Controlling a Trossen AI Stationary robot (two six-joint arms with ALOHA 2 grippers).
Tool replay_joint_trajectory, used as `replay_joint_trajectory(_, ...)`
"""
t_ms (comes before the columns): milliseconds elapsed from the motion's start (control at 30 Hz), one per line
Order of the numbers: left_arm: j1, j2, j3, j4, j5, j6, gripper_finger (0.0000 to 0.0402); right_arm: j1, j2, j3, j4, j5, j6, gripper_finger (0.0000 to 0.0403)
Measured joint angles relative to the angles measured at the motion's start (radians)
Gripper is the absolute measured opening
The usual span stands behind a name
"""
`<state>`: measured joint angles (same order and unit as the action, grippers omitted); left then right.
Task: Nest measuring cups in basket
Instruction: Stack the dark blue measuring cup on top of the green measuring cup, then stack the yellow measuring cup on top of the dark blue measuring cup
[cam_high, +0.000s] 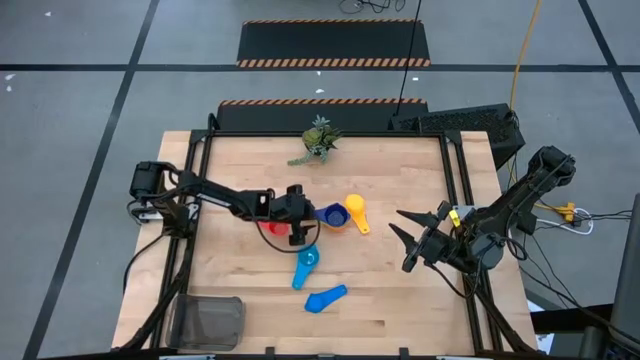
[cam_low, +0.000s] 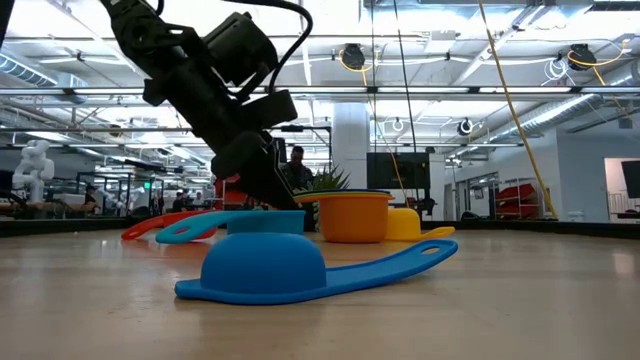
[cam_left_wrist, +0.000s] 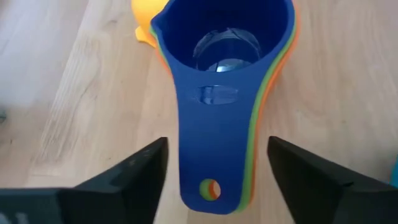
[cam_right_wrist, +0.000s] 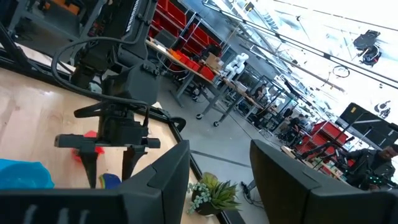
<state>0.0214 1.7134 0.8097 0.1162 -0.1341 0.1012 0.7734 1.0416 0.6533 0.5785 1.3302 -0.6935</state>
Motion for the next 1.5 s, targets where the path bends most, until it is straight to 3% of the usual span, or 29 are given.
replay_joint_trajectory(333,0.003,0.000,0.000,0.000,-0.034,0.035,0.0136,0.000,0.000,0.000,0.000,0.000,-0.002,0.0164)
replay_joint_trajectory(500,0.003,0.000,0.000,-0.002,-0.051,0.035,0.0142,0.000,0.000,0.000,0.000,0.000,-0.002,0.0164)
replay_joint_trajectory(733,0.003,0.000,0.000,-0.061,-0.052,0.031,0.0209,0.000,0.000,0.000,0.000,0.000,-0.002,0.0164)
replay_joint_trajectory(1067,0.001,-0.002,0.000,-0.078,-0.063,-0.002,0.0217,0.000,0.000,0.000,-0.015,0.000,0.022,0.0164)
replay_joint_trajectory(1500,-0.005,-0.261,-0.001,-0.266,-0.083,-0.060,0.0218,-0.024,0.029,0.000,-0.076,0.000,0.181,0.0167)
